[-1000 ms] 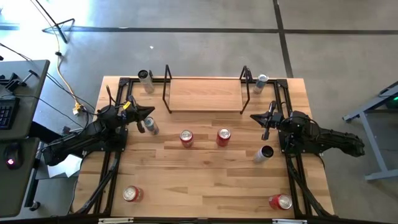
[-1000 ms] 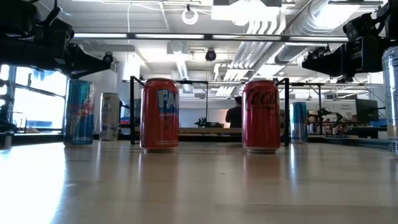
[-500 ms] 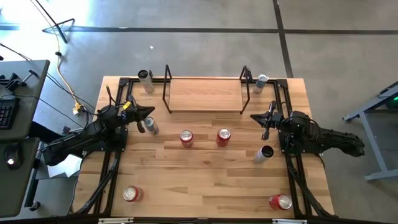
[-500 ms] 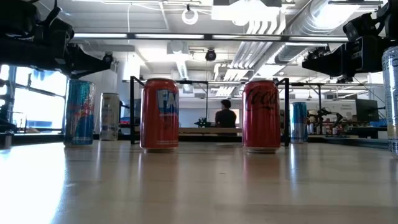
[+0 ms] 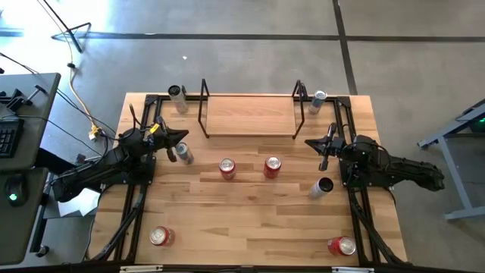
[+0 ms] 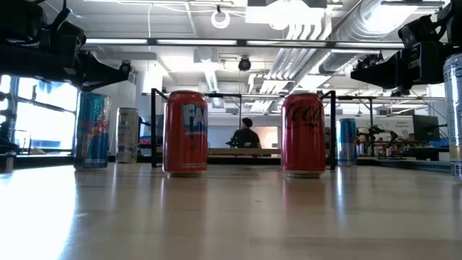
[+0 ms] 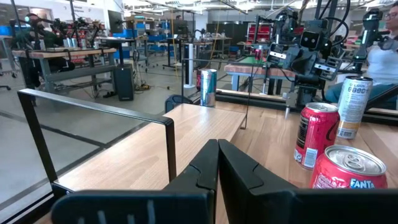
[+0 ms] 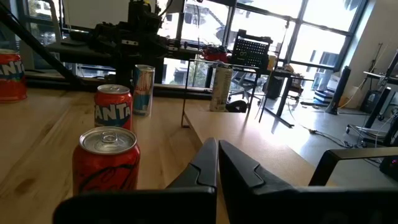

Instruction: Place canned beverage on shelf

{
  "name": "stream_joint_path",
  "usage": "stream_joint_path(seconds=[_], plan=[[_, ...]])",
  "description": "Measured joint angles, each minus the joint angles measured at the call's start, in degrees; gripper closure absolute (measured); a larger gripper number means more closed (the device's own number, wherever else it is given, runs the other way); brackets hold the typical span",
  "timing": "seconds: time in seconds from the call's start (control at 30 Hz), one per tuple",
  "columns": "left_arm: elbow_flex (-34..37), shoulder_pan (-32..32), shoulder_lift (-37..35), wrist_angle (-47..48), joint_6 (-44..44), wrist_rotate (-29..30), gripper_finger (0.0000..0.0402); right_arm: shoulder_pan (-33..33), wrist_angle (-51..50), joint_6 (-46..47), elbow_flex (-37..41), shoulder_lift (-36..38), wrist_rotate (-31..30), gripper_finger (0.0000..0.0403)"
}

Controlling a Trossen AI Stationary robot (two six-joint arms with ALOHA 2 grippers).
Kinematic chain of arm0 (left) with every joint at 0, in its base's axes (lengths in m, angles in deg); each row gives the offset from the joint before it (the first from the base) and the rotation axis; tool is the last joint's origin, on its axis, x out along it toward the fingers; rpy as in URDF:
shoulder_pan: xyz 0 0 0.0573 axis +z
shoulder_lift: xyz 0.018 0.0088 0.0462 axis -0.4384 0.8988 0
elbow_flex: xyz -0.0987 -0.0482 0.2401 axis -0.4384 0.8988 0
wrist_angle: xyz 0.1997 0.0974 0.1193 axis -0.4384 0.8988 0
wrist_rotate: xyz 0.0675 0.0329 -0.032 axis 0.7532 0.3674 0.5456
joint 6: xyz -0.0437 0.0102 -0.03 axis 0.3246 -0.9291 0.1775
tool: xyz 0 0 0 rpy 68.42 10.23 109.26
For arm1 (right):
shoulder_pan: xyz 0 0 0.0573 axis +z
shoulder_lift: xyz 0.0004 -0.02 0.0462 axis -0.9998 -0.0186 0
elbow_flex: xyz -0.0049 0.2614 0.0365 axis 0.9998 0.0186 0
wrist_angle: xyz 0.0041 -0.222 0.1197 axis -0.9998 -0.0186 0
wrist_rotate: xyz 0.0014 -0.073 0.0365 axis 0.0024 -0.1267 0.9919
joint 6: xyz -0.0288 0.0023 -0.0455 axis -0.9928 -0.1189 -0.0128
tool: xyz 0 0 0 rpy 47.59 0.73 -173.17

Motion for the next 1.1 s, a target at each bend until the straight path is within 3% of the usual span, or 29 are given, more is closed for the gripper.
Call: stream_joint_path(seconds=[0.5, 0.63, 0.73, 1.1], plan=[[0.0, 0.0, 0.0, 0.0, 0.0, 0.0, 0.0398, 0.1, 2.3, 1.9, 0.0, 0.0, 0.8, 0.0402], [0.0, 0.0, 0.0, 0.0, 5.2, 0.0, 0.0398, 0.1, 4.8, 9.0, 0.0, 0.0, 1.4, 0.0402], [0.0, 0.0, 0.0, 0.0, 7.9, 0.0, 0.0398, 0.1, 6.6, 8.0, 0.0, 0.0, 1.4, 0.0402], [0.0, 0.0, 0.2, -0.7, -0.5, 0.0, 0.0398, 0.1, 10.7, 7.7, -2.1, -1.3, -3.8, 0.0402]])
